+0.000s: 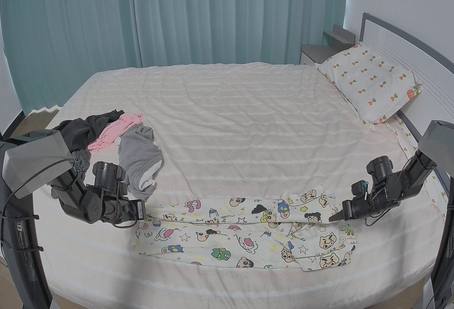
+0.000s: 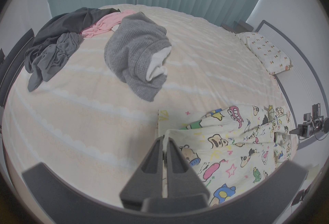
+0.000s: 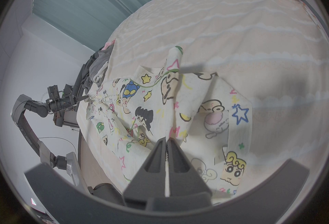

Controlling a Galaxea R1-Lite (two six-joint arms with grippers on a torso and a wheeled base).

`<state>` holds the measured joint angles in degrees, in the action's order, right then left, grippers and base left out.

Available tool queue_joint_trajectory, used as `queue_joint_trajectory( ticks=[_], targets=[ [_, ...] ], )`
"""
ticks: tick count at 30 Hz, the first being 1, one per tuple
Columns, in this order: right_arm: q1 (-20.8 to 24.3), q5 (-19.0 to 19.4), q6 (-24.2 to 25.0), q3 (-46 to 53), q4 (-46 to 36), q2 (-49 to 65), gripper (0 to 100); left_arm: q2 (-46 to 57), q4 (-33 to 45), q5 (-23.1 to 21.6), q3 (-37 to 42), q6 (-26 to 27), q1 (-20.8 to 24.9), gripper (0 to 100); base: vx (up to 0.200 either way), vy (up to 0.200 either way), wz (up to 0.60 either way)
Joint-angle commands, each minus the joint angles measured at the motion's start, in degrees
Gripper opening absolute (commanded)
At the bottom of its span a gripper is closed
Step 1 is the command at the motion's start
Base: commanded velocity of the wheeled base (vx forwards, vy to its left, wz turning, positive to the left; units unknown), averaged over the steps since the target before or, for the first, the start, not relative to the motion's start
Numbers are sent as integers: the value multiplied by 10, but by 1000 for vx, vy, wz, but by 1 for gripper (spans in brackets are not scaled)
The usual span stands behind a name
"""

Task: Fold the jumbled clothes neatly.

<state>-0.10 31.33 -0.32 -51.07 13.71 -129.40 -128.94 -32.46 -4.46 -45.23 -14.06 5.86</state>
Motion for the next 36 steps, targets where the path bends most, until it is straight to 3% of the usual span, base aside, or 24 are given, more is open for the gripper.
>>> queue_joint_trajectory(
  ticks=[1, 27, 28, 29, 30, 36],
  targets=[
    [-4, 0, -3, 11, -1, 3, 0, 7, -9, -4, 18, 0, 0, 0, 0, 0, 0],
    [-11, -3, -28, 54, -2, 18, 0, -11, -16, -5, 46, 9, 6, 0, 0, 0, 0],
    [-10, -4, -28, 54, -2, 18, 100, -11, -16, -5, 47, 9, 6, 0, 0, 0, 0],
    [-10, -6, -28, 54, -2, 16, 100, -11, -16, -6, 48, 9, 6, 0, 0, 0, 0],
    [-10, -9, -29, 55, -2, 18, 100, -11, -16, -6, 47, 9, 6, 100, 0, 0, 0],
    [-17, -14, -23, 61, -4, 63, 100, -8, -30, -5, 48, 2, 2, 100, 0, 0, 0]
  ],
)
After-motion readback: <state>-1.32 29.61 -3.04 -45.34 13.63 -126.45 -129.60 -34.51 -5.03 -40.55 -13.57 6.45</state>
